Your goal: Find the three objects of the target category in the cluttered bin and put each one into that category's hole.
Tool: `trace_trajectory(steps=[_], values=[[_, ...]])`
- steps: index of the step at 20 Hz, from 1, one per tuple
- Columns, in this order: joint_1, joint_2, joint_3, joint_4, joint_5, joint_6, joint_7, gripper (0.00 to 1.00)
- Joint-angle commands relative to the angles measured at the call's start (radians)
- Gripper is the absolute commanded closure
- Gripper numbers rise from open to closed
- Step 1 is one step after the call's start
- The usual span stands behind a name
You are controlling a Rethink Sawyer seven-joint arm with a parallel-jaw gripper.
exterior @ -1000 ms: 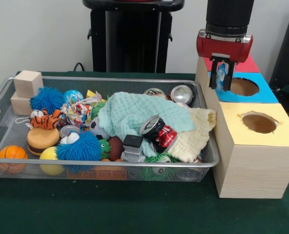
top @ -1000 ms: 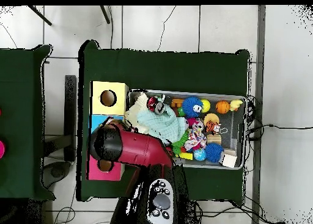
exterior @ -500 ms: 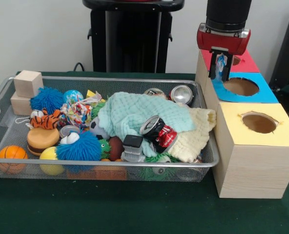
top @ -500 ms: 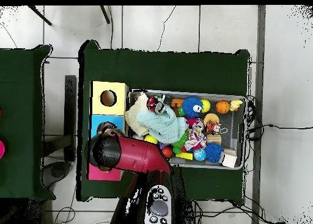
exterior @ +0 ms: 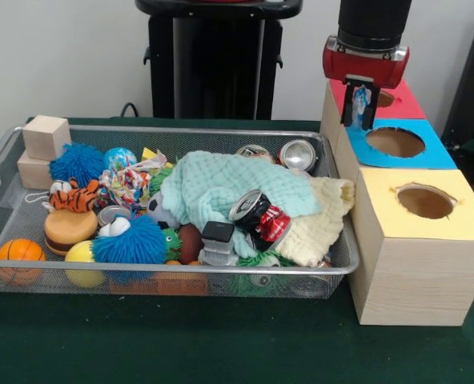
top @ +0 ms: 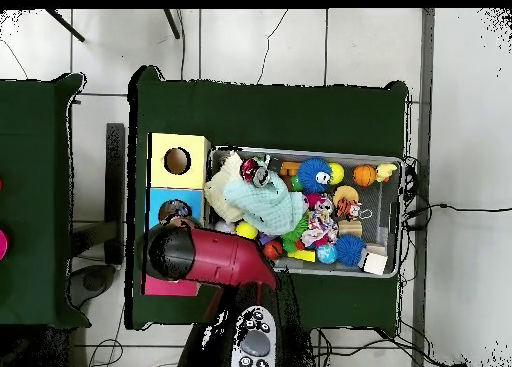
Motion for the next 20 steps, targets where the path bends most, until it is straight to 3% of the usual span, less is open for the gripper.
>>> trace_trajectory(steps=[1,8,20], values=[[0.029,0.078,0.016,0.065,-0.065,0.093,0.112,1.00],[0.074,0.113,0.006,0.021,-0.028,0.103,0.151,1.00],[0.035,0.154,-0.001,-0.101,-0.019,0.187,0.123,1.00]])
